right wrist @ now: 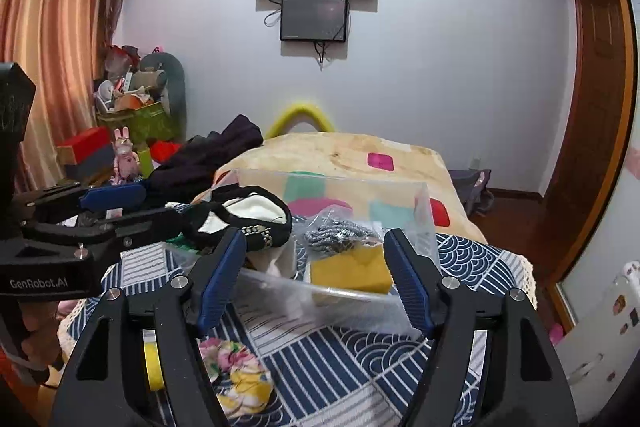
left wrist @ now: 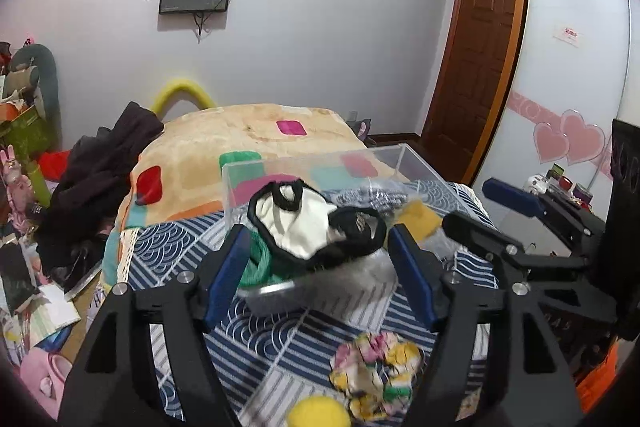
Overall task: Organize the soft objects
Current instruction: 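Drop the mask and bagged scrubber into the clear box, open both grippers, then grasp the yellow felt ball with the left gripper while the right grasps the floral scrunchie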
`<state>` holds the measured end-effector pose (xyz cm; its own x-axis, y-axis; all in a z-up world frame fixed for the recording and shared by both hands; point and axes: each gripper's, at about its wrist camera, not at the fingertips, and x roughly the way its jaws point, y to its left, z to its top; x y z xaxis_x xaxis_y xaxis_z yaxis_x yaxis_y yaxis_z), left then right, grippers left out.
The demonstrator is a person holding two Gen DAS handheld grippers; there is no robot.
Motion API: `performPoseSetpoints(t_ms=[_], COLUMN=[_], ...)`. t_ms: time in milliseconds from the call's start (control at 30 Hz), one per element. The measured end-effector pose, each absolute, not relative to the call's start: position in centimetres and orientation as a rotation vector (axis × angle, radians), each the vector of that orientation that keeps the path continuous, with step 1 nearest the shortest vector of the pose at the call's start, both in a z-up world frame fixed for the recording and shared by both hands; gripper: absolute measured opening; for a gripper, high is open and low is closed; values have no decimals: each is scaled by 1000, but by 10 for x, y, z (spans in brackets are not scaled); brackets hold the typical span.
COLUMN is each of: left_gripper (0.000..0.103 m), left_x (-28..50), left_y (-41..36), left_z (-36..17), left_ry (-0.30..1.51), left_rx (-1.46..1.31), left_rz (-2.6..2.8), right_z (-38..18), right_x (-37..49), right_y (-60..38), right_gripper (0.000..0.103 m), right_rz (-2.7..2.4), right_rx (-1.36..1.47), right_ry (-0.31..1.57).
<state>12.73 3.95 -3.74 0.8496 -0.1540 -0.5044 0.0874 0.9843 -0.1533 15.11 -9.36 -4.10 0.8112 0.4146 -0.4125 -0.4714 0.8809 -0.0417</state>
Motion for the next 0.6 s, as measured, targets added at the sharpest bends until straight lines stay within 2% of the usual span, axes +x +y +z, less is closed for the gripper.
performPoseSetpoints(t_ms=[200,600], left_gripper=[81,81], left_x=[95,67], left_y=[37,32], left_z=[-46,-103], left_ry=[546,675], left_rx=[-95,-128], left_rz=[-102,-84], right_z=[-48,-103], right_x=[134,128], right_y=[-92,-80], right_gripper=[70,72], right_rz=[488,563], right_rx=[-151,-131], right_ry=[414,582])
